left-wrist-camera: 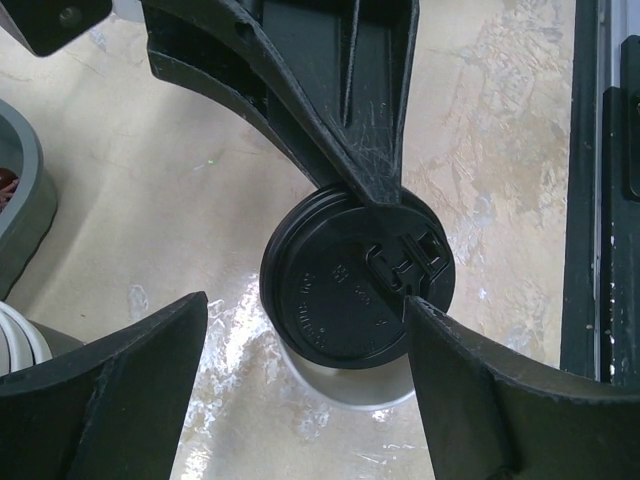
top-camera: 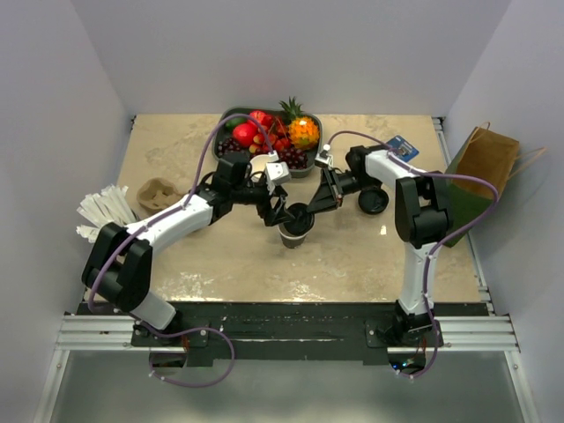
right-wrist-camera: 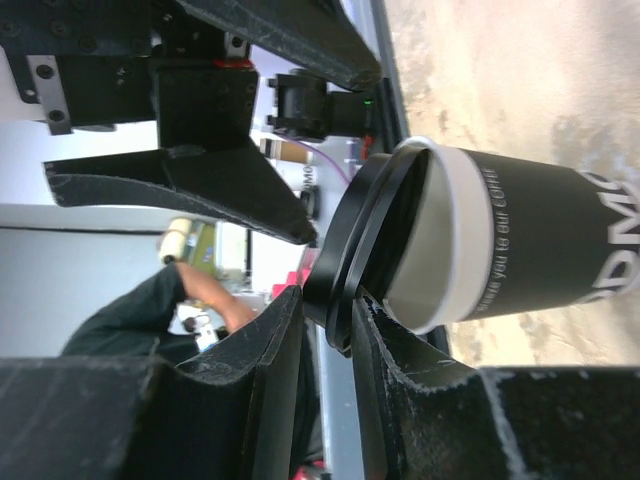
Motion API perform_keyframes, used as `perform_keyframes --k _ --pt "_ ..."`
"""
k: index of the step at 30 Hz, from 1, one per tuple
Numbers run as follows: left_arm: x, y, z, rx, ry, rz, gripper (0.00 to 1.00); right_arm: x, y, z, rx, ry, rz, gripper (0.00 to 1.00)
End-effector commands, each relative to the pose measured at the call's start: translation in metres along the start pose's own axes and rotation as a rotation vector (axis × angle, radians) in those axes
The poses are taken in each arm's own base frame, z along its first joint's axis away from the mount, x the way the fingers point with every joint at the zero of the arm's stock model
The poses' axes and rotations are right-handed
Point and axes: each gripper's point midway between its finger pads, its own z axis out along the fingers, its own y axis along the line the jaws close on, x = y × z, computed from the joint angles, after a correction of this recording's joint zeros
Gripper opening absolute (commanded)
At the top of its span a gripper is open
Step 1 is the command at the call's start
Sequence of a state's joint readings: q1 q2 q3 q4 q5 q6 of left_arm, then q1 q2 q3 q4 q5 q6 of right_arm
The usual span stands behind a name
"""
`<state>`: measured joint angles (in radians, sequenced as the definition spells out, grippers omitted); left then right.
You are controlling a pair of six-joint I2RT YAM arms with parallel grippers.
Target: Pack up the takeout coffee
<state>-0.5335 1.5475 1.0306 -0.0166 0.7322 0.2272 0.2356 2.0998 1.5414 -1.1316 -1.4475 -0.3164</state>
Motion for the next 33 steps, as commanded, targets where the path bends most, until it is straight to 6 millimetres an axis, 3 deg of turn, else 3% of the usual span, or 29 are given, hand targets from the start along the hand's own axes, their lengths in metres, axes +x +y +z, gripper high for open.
perform_keyframes --k 1,24,33 --pt "-0.028 -0.001 0.004 0.028 -0.070 0.069 0.84 -0.006 -0.002 -0.004 0.028 0.004 -0.061 0.31" --pt "-0.017 -0.007 0.008 0.060 -0.046 0.036 0.82 0.011 -0.022 -0.007 0.097 0.069 -0.079 0.35" --pt "-0.013 -0.011 0.008 0.084 -0.041 0.018 0.82 0.009 -0.033 -0.008 0.140 0.076 -0.078 0.37"
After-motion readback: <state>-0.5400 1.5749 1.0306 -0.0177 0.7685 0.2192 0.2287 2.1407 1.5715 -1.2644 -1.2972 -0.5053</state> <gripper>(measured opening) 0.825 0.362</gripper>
